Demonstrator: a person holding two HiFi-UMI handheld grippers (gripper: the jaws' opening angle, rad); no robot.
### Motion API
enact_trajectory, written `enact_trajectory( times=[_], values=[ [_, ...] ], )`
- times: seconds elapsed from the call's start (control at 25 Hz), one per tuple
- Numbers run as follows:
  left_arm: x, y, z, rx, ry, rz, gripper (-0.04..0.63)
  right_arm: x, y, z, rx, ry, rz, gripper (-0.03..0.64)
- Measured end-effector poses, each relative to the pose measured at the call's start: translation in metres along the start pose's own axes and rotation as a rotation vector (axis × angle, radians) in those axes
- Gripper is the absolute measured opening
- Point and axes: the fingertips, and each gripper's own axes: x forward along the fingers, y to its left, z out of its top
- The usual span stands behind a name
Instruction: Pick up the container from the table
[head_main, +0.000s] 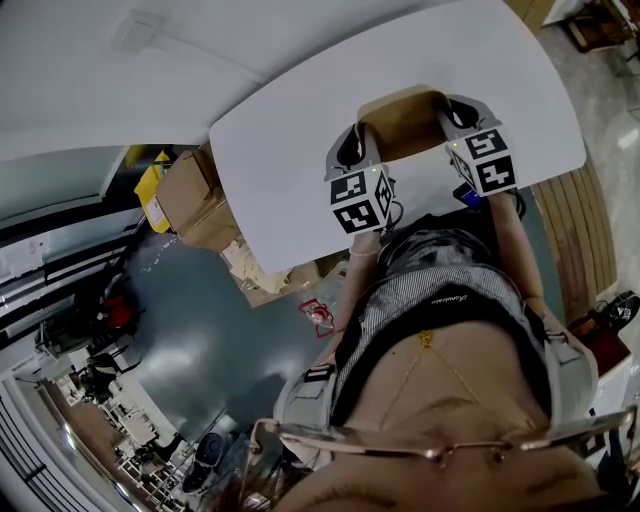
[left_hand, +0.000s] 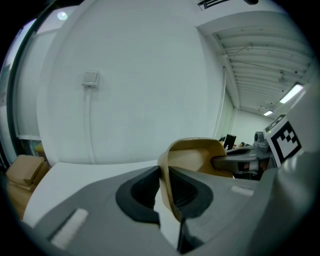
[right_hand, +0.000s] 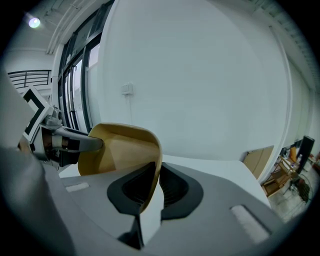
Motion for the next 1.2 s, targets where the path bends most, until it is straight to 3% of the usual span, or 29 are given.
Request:
enact_trajectory(
  times=[1.2],
  values=[
    [0.0094,0.0024,-0.0065,-0.01,0.021,-0.004,0.034,0.0069,-0.0022,-0.0046,0.001,0.032,0.004,0.051]
  ],
)
